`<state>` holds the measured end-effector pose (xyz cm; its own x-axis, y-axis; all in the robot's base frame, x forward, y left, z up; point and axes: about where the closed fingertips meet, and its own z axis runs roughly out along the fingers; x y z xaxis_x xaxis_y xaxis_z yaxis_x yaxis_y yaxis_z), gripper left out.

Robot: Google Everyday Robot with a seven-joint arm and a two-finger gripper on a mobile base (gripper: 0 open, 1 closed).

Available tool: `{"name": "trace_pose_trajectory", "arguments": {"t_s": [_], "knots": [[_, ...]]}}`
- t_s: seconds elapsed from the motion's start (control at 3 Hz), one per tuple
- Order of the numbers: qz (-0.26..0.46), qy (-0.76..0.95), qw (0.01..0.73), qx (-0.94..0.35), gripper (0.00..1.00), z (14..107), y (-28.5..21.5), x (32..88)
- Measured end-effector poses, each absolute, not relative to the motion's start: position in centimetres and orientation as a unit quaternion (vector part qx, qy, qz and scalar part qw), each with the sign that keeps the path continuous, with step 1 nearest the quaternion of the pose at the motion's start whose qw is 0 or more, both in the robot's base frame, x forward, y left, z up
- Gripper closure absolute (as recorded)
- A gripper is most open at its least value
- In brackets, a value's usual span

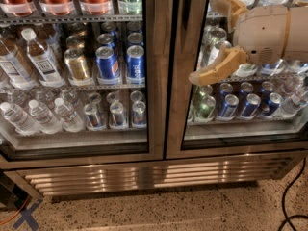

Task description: Open right fridge door

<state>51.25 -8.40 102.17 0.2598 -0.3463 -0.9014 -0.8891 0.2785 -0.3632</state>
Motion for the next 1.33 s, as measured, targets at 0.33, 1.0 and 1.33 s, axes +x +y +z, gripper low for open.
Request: {"name": "trace_pose_trajectory", "arguments": {"t_s": [0.33, 1.0, 1.33], "knots": [[0.244, 0.563, 0.569, -0.546, 0.08, 102.0, -8.1, 51.0], [0.264, 0.585, 0.568, -0.516, 0.14, 101.3, -6.8, 49.2], [0.265, 0.585, 0.568, -0.515, 0.15, 101.2, -6.8, 49.2]]}}
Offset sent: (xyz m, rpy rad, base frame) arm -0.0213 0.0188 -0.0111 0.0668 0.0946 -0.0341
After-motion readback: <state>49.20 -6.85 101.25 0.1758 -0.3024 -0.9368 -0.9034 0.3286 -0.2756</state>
